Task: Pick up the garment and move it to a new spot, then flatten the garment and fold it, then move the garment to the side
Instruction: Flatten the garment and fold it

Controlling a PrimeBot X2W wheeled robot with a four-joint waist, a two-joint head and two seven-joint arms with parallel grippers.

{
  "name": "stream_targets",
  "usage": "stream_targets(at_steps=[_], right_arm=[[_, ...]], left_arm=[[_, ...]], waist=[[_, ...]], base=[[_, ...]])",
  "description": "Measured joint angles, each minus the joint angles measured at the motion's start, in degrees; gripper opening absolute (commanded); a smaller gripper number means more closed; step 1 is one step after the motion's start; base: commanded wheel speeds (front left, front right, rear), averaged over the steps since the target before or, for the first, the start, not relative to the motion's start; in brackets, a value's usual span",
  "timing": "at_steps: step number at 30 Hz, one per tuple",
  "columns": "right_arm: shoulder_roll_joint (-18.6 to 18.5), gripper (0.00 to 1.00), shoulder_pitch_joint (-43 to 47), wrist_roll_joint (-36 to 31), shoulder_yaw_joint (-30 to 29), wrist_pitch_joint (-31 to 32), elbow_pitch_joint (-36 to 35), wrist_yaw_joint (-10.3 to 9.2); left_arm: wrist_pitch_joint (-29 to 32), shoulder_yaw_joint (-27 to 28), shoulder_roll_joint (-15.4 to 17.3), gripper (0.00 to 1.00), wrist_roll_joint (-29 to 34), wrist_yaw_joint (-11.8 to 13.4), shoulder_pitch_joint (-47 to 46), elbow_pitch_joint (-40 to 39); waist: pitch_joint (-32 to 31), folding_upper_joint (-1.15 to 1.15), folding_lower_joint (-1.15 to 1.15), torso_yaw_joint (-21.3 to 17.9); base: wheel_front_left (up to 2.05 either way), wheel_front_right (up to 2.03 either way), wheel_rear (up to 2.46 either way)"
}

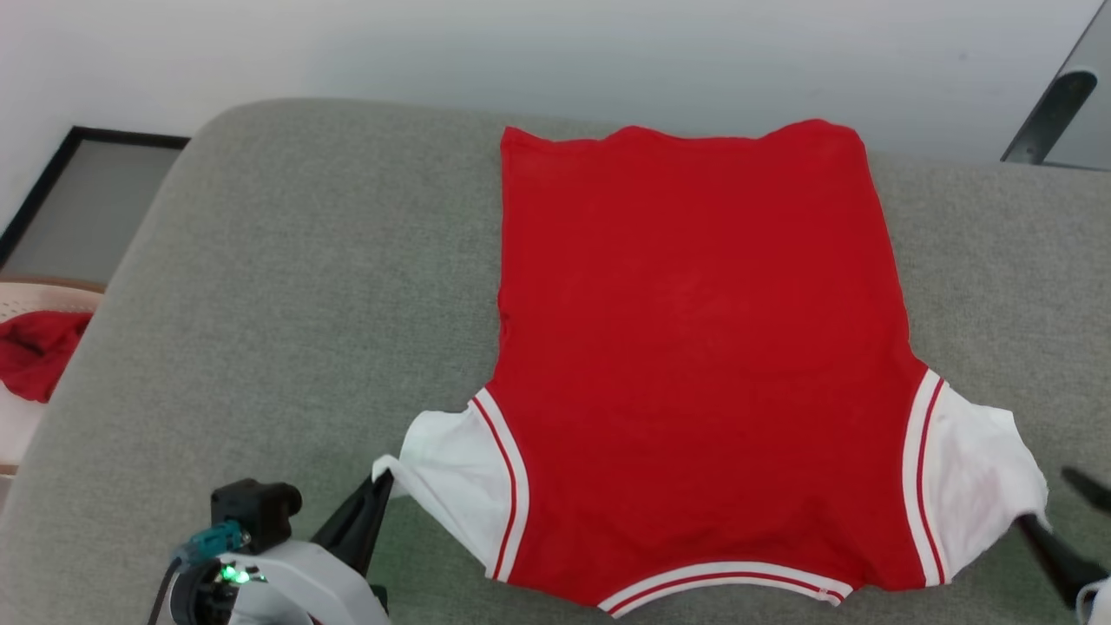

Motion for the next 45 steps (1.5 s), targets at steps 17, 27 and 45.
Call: stream_targets(at_steps=[17,27,45], right_arm=[[-2.88,1.0,-11.21,-4.01,-5.45,-6.7,-9.51,0.0],[-2.57,1.0,-36.71,-9.91,-0.3,-8.94,4.79,0.0],[-2.35,1.0,-71.72,-8.33,9.85,21.34,45.4,0.0]], left_arm=[[-0.34,6.25,-8.42,0.0,9.9,-3.57,-1.24,-0.6],[-0.34,9.2,-15.39,0.0,16.6,-8.27,-2.75,1.09],[-0.35,11.63,-28.3,0.0,24.69,-17.5,-6.8,7.19]], waist=[[6.02,0.0,0.0,2.08],[10.58,0.0,0.0,5.61],[17.93,0.0,0.0,15.64]], base=[[0.0,0.0,0.0],[0.0,0.0,0.0],[0.0,0.0,0.0]])
